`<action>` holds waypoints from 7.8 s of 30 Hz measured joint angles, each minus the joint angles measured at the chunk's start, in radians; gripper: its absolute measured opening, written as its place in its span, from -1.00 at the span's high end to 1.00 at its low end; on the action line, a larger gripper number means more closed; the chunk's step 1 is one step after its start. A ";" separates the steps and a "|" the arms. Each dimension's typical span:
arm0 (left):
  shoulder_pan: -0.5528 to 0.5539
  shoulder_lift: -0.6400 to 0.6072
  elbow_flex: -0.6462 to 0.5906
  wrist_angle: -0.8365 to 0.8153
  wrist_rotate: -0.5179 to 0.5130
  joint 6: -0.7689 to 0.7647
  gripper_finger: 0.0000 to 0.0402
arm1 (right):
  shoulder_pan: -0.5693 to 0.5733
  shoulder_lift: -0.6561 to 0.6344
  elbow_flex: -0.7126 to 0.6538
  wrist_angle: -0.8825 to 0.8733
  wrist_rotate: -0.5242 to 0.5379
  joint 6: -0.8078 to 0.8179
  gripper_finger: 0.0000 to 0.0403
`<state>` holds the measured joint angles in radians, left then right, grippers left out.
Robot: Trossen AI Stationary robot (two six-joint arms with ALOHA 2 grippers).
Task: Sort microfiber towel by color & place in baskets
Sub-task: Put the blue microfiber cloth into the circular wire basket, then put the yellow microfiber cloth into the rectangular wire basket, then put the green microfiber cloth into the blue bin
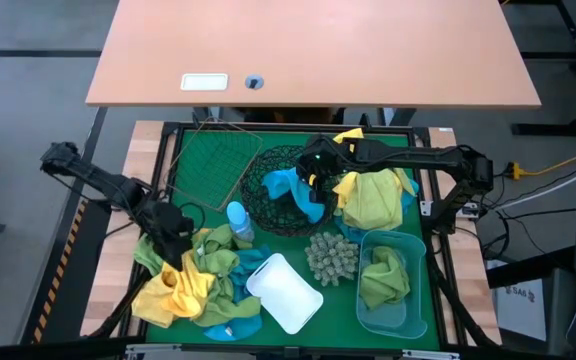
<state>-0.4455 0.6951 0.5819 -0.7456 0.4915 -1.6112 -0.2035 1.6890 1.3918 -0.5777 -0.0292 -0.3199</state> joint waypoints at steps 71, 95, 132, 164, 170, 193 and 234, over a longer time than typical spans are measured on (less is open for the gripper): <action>-0.049 0.090 0.046 0.059 -0.138 0.008 1.00 | 0.001 -0.001 0.197 -0.261 0.116 0.000 0.02; -0.048 0.067 0.539 0.014 -0.742 0.603 1.00 | 0.000 -0.064 0.383 -0.505 0.100 0.006 0.02; 0.449 0.043 0.227 -0.050 -1.406 0.833 1.00 | 0.001 -0.071 0.382 -0.555 0.032 0.009 0.02; 0.684 0.160 0.067 0.175 -0.990 1.041 0.35 | 0.001 -0.250 0.381 -0.791 0.009 0.144 0.02; 0.684 0.160 0.176 0.085 -0.949 1.123 0.21 | 0.001 -0.250 0.380 -0.793 0.010 0.164 0.02; 0.813 0.160 0.466 -0.387 -0.577 0.801 0.20 | 0.001 -0.250 0.379 -0.793 0.010 0.166 0.02; 0.035 0.314 0.306 0.010 -0.430 0.652 0.20 | 0.001 -0.250 0.379 -0.793 0.010 0.166 0.02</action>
<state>-0.4104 1.0096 0.8883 -0.7357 0.0612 -0.9592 -0.2024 1.4391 1.7710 -1.3712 -0.0196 -0.1535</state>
